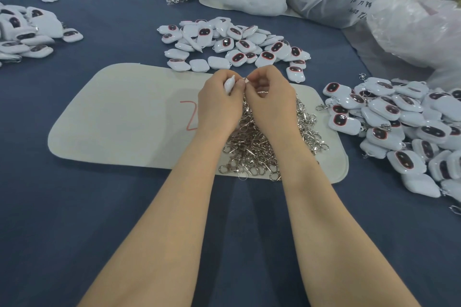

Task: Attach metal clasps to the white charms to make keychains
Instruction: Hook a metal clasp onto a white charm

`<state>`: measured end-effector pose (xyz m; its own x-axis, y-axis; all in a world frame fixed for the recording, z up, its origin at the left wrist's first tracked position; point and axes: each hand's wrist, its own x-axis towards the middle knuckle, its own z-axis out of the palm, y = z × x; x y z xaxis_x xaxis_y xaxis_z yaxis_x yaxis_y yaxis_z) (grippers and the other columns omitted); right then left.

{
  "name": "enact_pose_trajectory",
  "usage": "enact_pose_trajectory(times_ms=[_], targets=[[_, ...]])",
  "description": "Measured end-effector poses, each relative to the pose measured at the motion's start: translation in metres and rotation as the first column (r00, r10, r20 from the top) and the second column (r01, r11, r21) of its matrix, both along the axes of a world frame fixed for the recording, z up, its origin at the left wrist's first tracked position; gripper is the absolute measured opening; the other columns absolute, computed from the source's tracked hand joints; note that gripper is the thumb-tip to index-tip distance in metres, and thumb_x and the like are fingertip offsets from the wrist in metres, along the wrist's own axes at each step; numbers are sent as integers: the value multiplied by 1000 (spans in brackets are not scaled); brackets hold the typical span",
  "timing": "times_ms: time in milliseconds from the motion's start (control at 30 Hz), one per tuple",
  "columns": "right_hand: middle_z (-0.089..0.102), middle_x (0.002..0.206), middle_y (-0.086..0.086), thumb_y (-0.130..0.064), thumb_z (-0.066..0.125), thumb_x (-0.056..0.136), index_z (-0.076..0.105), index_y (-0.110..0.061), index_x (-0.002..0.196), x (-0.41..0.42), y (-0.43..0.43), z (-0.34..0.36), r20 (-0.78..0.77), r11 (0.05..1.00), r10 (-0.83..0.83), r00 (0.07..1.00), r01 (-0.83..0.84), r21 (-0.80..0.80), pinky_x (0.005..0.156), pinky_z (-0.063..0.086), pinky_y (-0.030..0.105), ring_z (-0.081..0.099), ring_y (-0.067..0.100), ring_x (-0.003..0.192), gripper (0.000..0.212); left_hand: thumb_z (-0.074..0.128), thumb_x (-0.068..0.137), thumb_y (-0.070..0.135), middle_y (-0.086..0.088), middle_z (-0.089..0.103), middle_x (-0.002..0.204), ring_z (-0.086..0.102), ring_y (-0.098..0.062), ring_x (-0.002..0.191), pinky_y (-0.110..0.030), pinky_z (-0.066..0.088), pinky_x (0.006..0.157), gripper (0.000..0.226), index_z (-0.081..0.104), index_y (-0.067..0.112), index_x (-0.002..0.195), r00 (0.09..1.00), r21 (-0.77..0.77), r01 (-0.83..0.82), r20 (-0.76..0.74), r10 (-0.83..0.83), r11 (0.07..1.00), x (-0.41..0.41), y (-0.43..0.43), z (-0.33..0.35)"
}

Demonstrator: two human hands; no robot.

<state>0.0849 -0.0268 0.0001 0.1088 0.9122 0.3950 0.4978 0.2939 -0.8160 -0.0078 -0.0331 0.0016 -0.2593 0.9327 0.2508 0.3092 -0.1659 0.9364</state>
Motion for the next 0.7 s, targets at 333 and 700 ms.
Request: enact_pose_trajectory(times_ms=[333, 700], targets=[[56, 81, -18, -5, 57, 89, 62, -13, 98, 0, 0, 1, 18, 998, 46, 999, -46, -36, 70, 41, 4, 53, -6, 75, 13, 54, 92, 12, 10, 56, 79, 52, -12, 79, -19, 36, 68, 7, 59, 16, 88, 997, 7, -64, -35, 64, 998, -1, 0, 1], [58, 79, -18, -6, 55, 89, 62, -19, 93, -2, -1, 4, 16, 998, 24, 1000, -23, -53, 68, 44, 8, 54, -7, 72, 15, 50, 93, 11, -7, 61, 108, 55, -22, 99, -33, 42, 83, 18, 63, 11, 105, 962, 85, -50, -264, 70, 995, -1, -4, 0]])
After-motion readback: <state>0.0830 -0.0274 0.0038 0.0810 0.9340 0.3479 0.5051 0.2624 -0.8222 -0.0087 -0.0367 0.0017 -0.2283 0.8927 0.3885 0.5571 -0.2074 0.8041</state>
